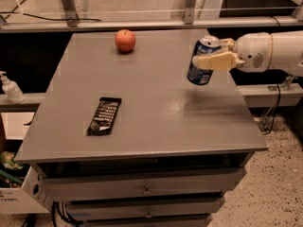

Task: Pick pepsi can

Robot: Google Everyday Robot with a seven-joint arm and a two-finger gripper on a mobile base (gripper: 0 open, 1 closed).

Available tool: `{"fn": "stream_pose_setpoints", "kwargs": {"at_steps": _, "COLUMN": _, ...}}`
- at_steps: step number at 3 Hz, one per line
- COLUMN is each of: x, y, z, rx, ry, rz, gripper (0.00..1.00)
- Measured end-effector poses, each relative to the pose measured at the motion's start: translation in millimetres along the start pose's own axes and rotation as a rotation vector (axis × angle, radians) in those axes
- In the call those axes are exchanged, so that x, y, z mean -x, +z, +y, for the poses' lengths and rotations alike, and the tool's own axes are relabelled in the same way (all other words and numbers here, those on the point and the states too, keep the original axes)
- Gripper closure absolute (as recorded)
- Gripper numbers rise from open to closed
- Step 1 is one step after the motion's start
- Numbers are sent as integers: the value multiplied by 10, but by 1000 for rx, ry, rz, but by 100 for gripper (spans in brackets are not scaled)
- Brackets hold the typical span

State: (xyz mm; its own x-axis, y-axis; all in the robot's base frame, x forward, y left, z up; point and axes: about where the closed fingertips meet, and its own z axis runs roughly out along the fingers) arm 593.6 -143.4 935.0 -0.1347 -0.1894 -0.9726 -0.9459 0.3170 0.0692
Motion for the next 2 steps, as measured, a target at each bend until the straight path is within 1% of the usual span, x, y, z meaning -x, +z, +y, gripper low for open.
{"fn": "stream_pose_setpoints", "kwargs": {"at_steps": 1, "x": 336, "y": -18, "z": 242, "rx": 16, "ry": 28, "rz": -39, "gripper": 100}}
{"fn": "stream_pose_setpoints", "kwargs": {"at_steps": 2, "x": 357, "y": -15, "z": 253, "rx": 18, "ry": 29, "rz": -41, "gripper": 100}}
